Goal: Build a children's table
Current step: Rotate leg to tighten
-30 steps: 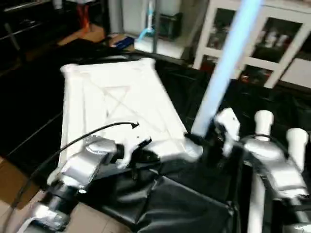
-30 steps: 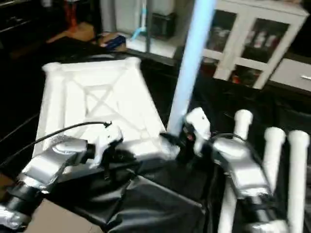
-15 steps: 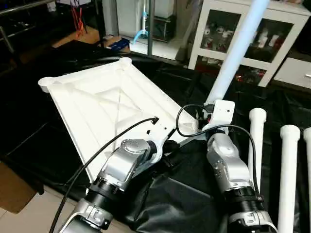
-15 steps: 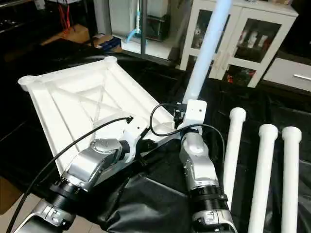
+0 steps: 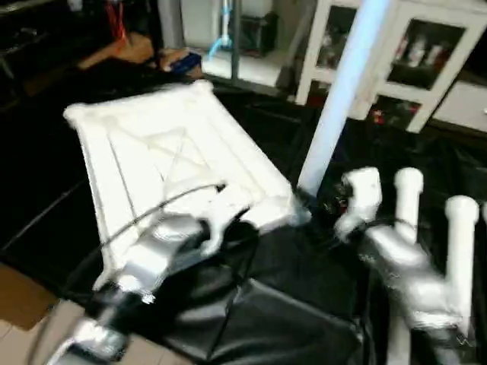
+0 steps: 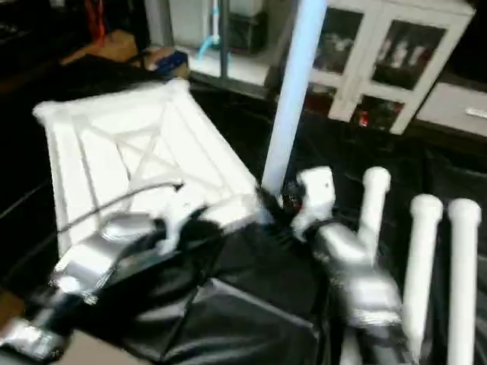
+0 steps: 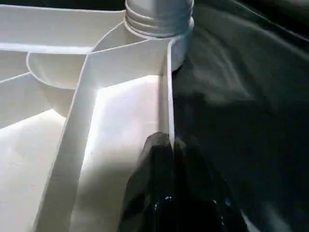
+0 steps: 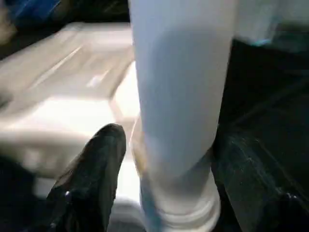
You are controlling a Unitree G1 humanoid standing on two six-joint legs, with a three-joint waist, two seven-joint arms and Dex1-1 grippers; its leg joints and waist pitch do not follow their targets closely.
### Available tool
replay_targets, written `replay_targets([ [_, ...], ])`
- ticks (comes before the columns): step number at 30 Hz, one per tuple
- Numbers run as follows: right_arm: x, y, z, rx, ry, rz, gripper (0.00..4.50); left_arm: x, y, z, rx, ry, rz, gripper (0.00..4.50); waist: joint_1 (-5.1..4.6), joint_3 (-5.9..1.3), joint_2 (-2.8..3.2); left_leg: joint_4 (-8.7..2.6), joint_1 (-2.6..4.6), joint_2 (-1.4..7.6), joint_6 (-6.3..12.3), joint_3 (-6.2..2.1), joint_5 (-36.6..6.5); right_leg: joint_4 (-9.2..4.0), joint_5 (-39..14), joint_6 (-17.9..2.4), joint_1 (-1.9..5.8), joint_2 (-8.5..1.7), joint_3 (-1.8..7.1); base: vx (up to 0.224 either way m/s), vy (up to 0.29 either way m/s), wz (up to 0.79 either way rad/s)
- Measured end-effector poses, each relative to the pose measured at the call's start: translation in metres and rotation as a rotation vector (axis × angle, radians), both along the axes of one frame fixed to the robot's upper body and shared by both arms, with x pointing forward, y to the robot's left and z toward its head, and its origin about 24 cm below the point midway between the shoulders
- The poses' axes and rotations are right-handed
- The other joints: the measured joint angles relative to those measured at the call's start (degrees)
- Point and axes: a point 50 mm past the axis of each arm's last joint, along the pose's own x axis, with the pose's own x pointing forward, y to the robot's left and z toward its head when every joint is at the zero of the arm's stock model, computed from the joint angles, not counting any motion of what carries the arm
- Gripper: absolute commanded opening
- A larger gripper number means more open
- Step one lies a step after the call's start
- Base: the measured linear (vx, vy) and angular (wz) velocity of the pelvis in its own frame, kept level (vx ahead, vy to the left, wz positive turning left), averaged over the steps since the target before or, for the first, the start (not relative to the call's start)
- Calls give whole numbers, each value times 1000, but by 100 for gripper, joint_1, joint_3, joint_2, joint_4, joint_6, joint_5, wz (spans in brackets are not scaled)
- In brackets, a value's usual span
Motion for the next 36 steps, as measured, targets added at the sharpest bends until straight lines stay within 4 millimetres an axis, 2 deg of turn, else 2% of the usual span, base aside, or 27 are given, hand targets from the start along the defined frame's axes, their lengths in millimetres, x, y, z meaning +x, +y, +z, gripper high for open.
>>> replay_targets([
  [4, -9, -15, 1, -56, 36, 137, 302, -6, 9, 1, -9, 48, -88, 0, 108, 3, 5, 2, 6, 0, 9, 8, 5, 5, -4, -7, 2, -4, 1, 0, 0, 0],
  [10, -15, -24, 4, -101, 70, 255, 302, -12, 12, 0, 3, 83, -173, 0, 188, 5, 8, 8, 29, -1, -18, 22, -8, 7, 0, -12, 27, -6, 21, 0, 0, 0],
  [11, -15, -24, 4, -98, 73, 266, 277, -12, 12, 0, 4, 85, -178, 0, 191, 5, 8, 8, 30, -1, -19, 22, -8, 7, 1, -13, 27, -6, 21, 0, 0, 0],
  [14, -15, -22, 4, -91, 84, 315, 263, -13, 14, 0, 2, 97, -191, 0, 196, 5, 8, 8, 31, -1, -20, 22, -7, 14, 4, -17, 26, -6, 22, 0, 0, 0],
  [17, -12, -19, 9, -90, 76, 354, 230, -13, 13, 0, 0, 101, -199, 0, 219, 5, 8, 8, 31, -1, -20, 22, -7, 15, 4, -17, 26, -6, 21, 0, 0, 0],
  [21, -13, -20, 11, -96, 94, 397, 201, -14, 14, 1, 0, 109, -211, 0, 236, 4, 6, 9, 27, -1, -18, 24, -7, 11, 1, -18, 26, -6, 22, 0, 0, 0],
  [25, -13, -20, 10, -96, 92, 394, 191, -14, 15, 1, 3, 113, -209, 0, 233, 4, 5, 9, 29, 0, -18, 24, -6, 15, 1, -18, 26, -6, 22, 0, 0, 0],
  [29, -11, -15, 5, -89, 74, 355, 188, -14, 15, 1, 4, 114, -194, 0, 200, -1, -2, 19, 40, 1, -20, 23, -6, 23, 3, -21, 32, -5, 25, 0, 0, 0],
  [31, -4, -11, 2, -97, 69, 267, 188, -10, 12, -1, -2, 108, -132, 0, 169, -4, -10, 23, 50, 0, -22, 23, -5, 23, 4, -22, 42, -4, 27, 0, 0, 0],
  [36, 19, 2, -5, -100, 75, -157, 186, 4, -16, -7, -34, 100, 95, 0, 26, -11, -21, 30, 55, -5, -25, 18, -4, 2, -5, -7, 50, -4, 30, 0, 0, 0],
])
